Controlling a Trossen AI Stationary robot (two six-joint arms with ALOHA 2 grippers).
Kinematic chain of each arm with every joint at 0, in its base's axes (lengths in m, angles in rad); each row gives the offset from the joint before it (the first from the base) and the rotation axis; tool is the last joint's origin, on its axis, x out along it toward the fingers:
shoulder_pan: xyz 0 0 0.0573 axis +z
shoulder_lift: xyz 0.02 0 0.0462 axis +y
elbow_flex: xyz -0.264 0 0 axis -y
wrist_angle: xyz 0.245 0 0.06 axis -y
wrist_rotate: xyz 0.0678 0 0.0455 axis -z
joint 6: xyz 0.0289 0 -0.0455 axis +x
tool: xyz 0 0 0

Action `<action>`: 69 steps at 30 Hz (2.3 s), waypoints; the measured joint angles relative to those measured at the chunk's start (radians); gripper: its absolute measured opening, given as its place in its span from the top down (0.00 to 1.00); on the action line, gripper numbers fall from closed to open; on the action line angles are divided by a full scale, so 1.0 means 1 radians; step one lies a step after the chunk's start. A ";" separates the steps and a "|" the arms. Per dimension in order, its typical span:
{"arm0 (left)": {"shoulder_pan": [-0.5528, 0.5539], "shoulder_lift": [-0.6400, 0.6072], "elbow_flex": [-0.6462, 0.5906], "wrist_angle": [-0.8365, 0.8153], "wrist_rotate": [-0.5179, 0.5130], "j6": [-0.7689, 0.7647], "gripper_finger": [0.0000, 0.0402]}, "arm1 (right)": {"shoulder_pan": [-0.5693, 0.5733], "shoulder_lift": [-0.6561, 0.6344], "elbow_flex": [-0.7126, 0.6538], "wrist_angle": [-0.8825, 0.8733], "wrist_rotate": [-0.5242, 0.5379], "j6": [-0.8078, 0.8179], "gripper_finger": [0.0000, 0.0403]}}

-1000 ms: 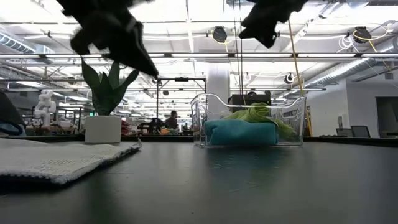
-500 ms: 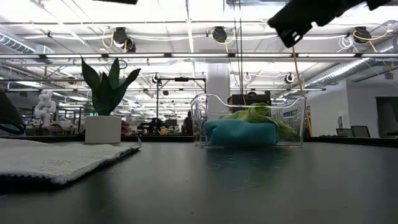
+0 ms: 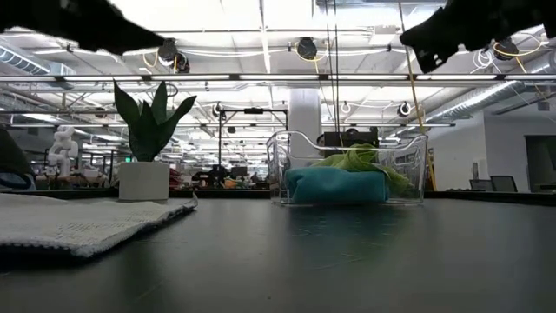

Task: Fold microfiber towels
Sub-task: Fold the gray towel

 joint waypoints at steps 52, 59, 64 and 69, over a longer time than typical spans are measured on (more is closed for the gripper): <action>-0.448 0.185 -0.264 0.051 -0.208 -0.763 0.98 | 0.001 0.720 -0.046 0.869 -0.138 -0.015 0.98; -0.435 0.182 -0.264 -0.163 -0.201 -1.002 0.98 | -0.014 0.758 0.028 0.764 -0.138 -0.010 0.88; -0.435 0.182 -0.264 -0.288 -0.178 -1.142 0.98 | -0.057 0.866 0.108 0.765 -0.208 0.004 0.77; -0.434 0.182 -0.264 -0.291 -0.195 -1.116 0.98 | -0.099 0.985 0.223 0.749 -0.317 -0.029 0.67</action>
